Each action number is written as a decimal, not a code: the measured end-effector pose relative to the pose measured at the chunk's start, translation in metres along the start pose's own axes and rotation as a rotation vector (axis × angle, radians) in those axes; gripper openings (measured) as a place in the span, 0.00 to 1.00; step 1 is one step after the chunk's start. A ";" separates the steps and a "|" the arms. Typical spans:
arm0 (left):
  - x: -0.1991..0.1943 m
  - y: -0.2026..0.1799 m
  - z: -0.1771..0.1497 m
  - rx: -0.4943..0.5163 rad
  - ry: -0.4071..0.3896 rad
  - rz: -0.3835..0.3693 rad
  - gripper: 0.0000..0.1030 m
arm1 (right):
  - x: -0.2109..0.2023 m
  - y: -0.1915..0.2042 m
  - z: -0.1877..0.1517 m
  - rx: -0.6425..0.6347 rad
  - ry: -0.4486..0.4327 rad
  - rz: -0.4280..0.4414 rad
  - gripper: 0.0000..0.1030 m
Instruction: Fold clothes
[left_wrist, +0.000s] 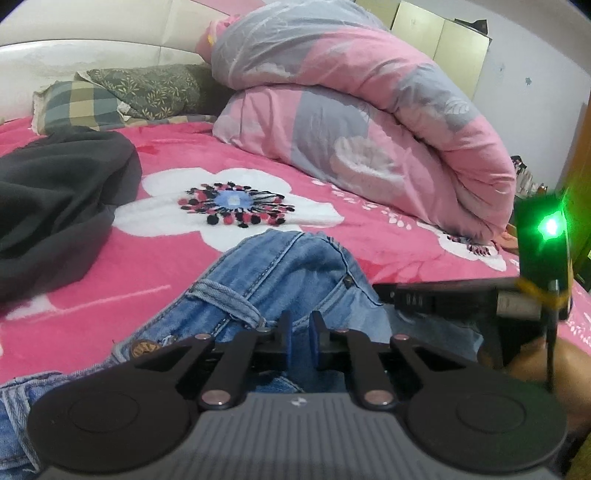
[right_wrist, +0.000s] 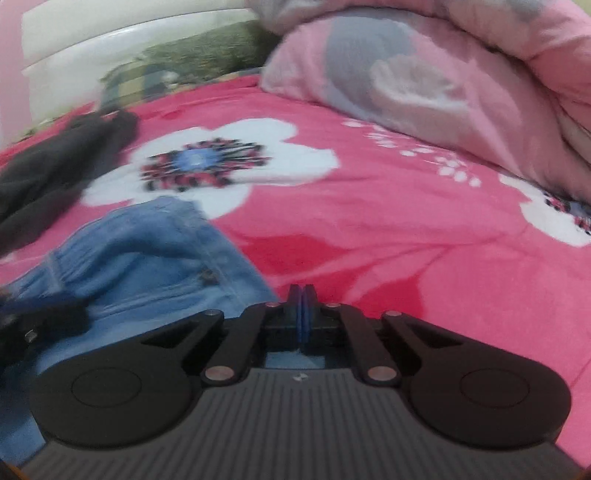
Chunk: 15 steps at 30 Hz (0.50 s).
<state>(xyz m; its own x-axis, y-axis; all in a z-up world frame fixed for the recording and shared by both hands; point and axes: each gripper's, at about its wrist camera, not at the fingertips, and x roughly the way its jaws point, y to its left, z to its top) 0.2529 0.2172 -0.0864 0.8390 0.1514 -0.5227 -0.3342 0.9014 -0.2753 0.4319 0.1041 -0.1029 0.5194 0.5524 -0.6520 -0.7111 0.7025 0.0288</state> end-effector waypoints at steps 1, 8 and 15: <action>0.000 0.001 0.000 -0.005 0.001 -0.003 0.12 | -0.002 -0.001 0.005 0.015 0.007 -0.008 0.00; -0.001 -0.001 0.000 -0.004 0.006 0.007 0.12 | -0.051 0.005 0.031 0.056 -0.090 0.123 0.03; -0.002 0.003 -0.003 -0.033 0.026 -0.009 0.12 | -0.014 0.016 0.053 0.124 -0.024 0.256 0.08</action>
<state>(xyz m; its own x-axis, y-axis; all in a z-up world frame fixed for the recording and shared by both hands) 0.2489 0.2182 -0.0889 0.8306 0.1323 -0.5409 -0.3412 0.8887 -0.3064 0.4381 0.1316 -0.0537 0.3426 0.7279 -0.5939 -0.7577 0.5878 0.2834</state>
